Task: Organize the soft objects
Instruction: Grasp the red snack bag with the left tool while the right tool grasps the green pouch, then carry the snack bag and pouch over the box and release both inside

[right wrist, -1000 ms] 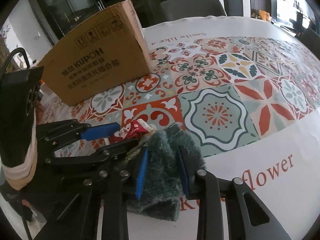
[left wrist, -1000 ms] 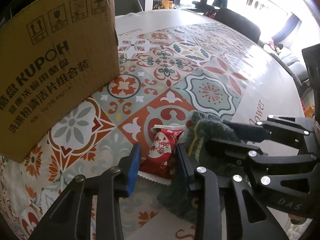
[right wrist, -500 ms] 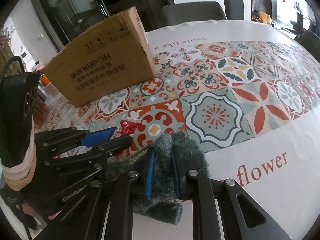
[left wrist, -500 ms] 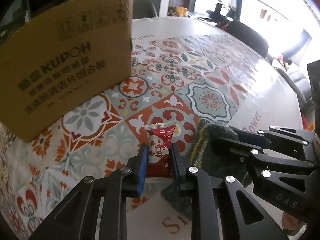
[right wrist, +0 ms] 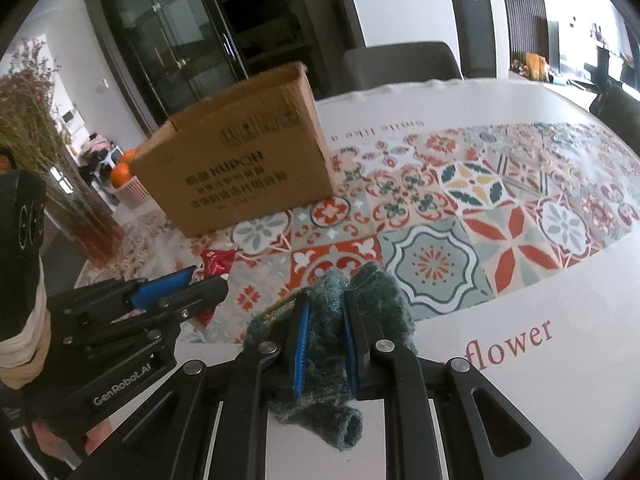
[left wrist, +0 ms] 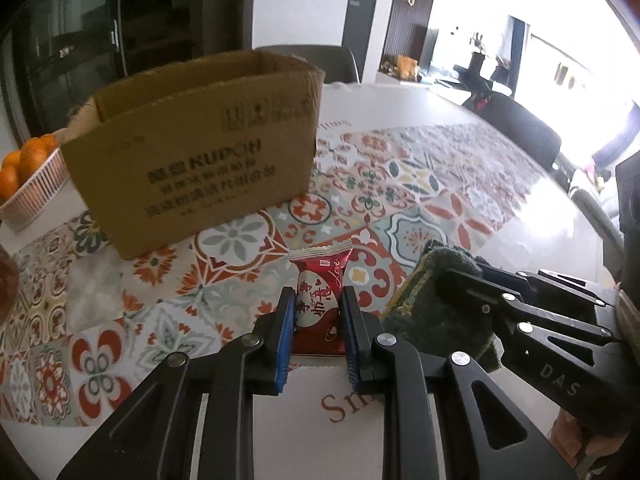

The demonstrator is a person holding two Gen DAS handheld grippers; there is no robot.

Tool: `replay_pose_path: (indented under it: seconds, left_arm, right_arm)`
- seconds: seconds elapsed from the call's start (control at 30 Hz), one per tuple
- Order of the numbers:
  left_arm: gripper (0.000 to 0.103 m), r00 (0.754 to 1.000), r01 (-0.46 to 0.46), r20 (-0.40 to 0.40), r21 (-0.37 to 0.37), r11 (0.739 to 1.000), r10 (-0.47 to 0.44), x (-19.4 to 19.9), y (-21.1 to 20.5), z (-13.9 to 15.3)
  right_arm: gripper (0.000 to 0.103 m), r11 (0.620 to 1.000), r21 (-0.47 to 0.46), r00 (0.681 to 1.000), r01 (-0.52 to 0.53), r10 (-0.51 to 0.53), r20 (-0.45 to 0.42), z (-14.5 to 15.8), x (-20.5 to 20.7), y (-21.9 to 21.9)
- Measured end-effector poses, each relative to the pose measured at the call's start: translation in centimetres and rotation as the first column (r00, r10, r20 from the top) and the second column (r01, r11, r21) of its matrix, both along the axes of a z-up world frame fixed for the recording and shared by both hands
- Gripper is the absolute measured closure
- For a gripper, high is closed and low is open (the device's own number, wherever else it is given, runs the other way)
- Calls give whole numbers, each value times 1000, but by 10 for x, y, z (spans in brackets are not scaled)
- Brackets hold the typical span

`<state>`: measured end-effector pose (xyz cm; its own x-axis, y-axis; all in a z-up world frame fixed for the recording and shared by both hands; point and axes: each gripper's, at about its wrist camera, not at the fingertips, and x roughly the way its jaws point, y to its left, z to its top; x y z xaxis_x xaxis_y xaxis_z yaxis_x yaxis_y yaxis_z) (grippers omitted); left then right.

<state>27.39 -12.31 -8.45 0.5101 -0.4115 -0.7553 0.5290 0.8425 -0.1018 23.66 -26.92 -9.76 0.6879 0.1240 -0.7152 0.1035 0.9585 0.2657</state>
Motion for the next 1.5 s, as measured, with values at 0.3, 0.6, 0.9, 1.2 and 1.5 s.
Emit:
replay_pose_path:
  seconds: [0.3,0.6,0.9,1.2,1.5]
  left_arm:
    - [80,996,-77,40,-42,996,79,-13,19,31]
    - [80,985,-145,84,-70,987,150,-20,37,59]
    - [80,974,-177,128,-96,979,189,-17,51,87]
    - [80,959,-201,181,-114,973,219,-7,60,117]
    - [80,951,-205,207,-127,970,228,13,63,137]
  right_arm:
    - [86,1000,-12,995,-22,23,93,35,-10,10]
    - [86,999,-16,984,-46,48,172,63,-12,20]
    - [86,996,-30,966,-78,83,246,94,-8,31]
    - [86,994,-41,947,-99,107,303,122,3,41]
    - [86,993,-54,929,-108,120,349,147,23,45]
